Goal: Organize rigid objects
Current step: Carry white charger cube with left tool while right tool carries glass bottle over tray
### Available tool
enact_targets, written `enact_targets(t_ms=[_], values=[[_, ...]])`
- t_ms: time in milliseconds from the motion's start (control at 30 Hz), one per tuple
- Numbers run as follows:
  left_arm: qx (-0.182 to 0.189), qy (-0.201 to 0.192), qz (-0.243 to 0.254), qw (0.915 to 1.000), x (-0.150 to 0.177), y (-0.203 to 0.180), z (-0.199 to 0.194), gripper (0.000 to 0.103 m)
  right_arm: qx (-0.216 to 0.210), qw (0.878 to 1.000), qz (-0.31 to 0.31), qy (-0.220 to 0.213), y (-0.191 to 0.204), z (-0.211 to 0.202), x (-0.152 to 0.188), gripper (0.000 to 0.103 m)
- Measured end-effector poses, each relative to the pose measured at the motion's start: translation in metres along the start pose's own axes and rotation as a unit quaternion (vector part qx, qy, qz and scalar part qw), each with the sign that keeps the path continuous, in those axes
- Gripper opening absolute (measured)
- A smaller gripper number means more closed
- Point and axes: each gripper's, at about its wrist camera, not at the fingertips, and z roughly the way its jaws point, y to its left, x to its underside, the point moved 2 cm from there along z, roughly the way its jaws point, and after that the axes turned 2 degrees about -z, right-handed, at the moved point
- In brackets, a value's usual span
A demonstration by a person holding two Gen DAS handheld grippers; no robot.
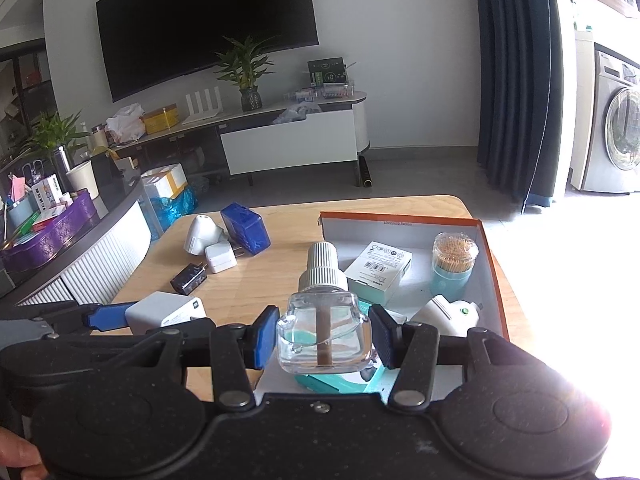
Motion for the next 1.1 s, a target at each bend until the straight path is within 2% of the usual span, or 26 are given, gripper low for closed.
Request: enact_targets(t_ms=[1100], values=[[0.057,0.01,0.056,0.9968,-0.002,-0.064,0.016,0.066,0.07,0.996,0.06,-0.011,-0.068,-0.025,0.013,0.06]])
